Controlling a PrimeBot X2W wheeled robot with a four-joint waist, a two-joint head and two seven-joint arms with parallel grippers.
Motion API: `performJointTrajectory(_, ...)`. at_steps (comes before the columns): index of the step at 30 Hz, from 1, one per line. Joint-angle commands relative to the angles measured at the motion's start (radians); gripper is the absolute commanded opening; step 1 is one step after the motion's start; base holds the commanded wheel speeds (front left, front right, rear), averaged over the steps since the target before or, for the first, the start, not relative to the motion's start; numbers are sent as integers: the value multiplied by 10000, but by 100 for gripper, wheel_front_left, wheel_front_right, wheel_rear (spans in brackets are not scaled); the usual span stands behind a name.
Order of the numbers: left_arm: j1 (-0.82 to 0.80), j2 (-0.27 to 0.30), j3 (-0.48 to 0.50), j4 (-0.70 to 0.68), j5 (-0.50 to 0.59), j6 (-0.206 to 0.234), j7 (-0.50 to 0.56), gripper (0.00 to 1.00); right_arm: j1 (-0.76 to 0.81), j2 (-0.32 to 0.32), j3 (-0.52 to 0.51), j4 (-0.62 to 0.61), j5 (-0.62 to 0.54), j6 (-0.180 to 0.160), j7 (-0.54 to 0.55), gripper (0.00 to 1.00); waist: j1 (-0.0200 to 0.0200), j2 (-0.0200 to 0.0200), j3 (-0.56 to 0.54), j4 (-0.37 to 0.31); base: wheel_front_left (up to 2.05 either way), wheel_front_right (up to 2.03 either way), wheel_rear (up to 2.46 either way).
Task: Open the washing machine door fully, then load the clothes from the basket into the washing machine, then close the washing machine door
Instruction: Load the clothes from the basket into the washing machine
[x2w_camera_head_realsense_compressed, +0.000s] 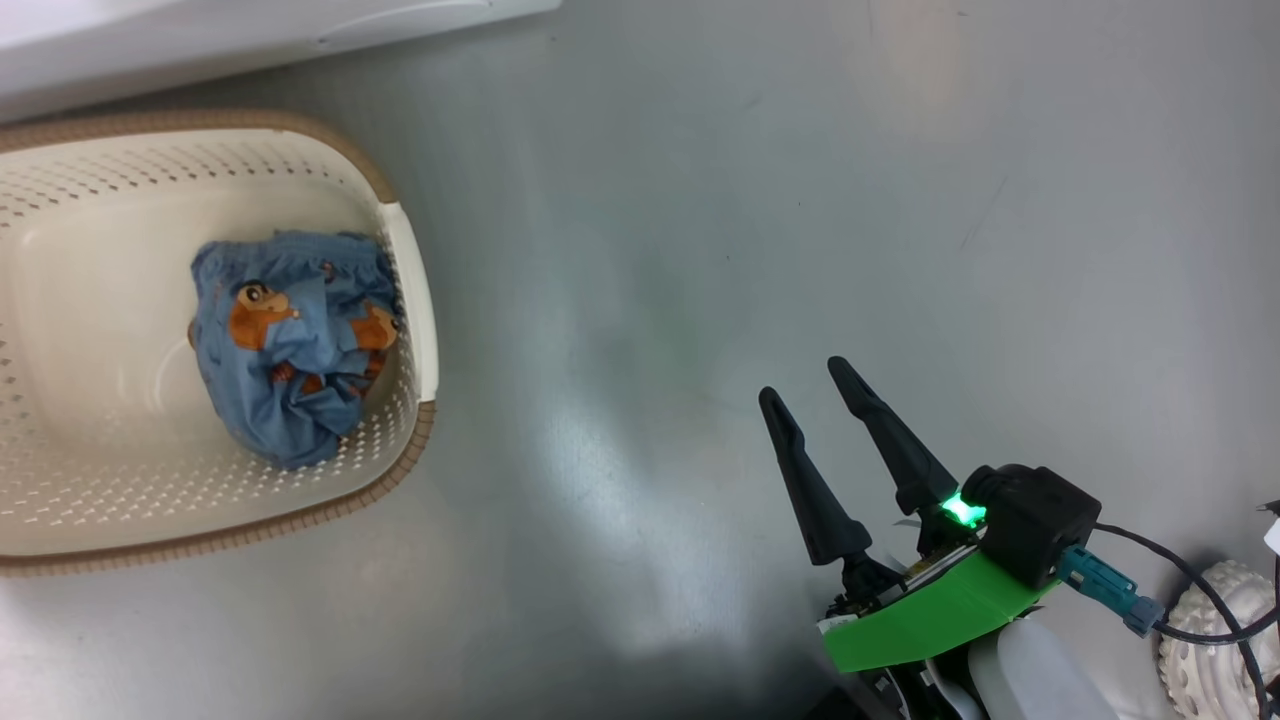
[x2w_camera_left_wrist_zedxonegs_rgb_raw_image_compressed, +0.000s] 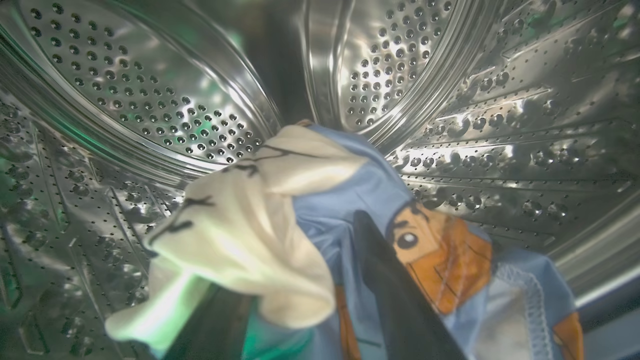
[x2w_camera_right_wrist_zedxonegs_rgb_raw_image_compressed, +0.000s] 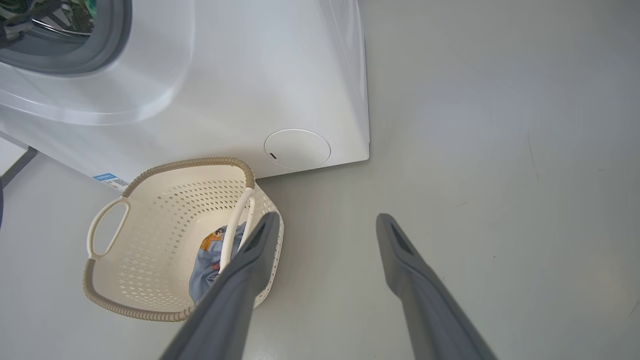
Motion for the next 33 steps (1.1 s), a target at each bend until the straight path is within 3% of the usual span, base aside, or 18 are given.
performJointTrajectory(1,-95,289,115,-172,-114,85,36,100,291,19,152,-136,-19,16,-48,100,0,0,-122,66,0,0,0)
performJointTrajectory(8,-36,39,165,204,-434,241,663,100,242,19,106,-40,-69,16,-48,100,0,0,-534,244,0,0,0)
performJointTrajectory(20,507,-372,299,787,-983,18,-175,100,-212,19,-182,15,-166,16,-48,100,0,0,-1027,782,0,0,0)
performJointTrajectory(33,2149,-1313,386,755,-1611,-514,-1165,100,-427,19,-674,111,-505,16,-48,100,0,0,-2101,1646,0,0,0)
